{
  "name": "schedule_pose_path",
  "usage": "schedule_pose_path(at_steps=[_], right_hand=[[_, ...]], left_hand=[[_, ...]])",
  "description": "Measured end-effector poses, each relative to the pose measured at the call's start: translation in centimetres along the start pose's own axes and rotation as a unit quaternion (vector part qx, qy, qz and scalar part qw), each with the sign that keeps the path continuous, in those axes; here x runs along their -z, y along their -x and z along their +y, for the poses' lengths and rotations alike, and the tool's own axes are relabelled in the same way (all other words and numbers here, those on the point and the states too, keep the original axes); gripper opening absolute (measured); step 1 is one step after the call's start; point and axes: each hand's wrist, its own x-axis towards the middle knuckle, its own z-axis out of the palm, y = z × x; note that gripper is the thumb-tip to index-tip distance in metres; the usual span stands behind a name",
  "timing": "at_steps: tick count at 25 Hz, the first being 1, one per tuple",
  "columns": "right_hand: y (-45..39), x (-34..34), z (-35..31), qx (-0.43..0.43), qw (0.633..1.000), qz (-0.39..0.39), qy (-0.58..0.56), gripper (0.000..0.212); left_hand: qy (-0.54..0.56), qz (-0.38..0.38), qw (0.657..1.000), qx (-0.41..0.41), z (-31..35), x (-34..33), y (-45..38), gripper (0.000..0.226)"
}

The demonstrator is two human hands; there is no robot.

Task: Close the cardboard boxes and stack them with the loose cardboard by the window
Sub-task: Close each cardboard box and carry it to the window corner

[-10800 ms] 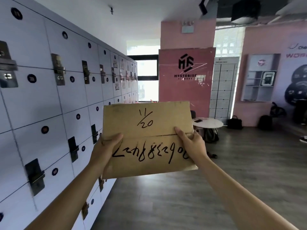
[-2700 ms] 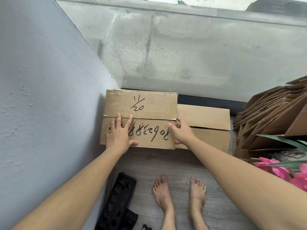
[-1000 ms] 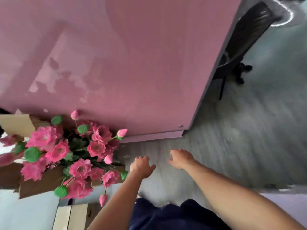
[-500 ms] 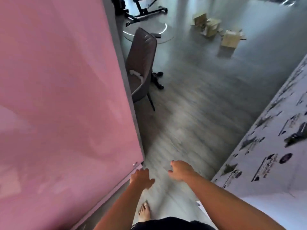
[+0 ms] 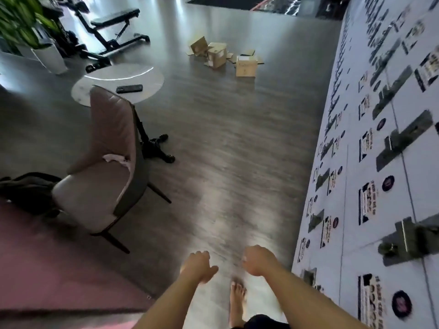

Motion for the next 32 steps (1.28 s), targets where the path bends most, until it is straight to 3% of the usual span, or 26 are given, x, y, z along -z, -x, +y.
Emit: schedule_pose_path(at_steps=[6,16,23,32], right_hand=[[-10.3,12.4,0.8,0.017,1.0,0.015,-0.006,0.052],[-28.0,27.4,-0.1,-0.031,0.999,-0.024,-0.003,0.053],[-39.4,43.4,-3.0,-0.042,0.995,0.045,-0.076,0.051],[-55.2,54.9,4.8,-0.075,0.994,-0.033,-0.075,0.031]], left_hand=[[0.036,0.035,0.999,0.011,3.4,11.9,-8.7,0.061],[0.0,0.007,1.0,-0.013,2.8,28.8,-26.4,0.059],[-0.009,0.023,1.0,0.011,0.6,44.6,-39.7,0.058],[-0.009,-0.013,1.0,-0.019,10.2,57.7,-56.6,0.057]])
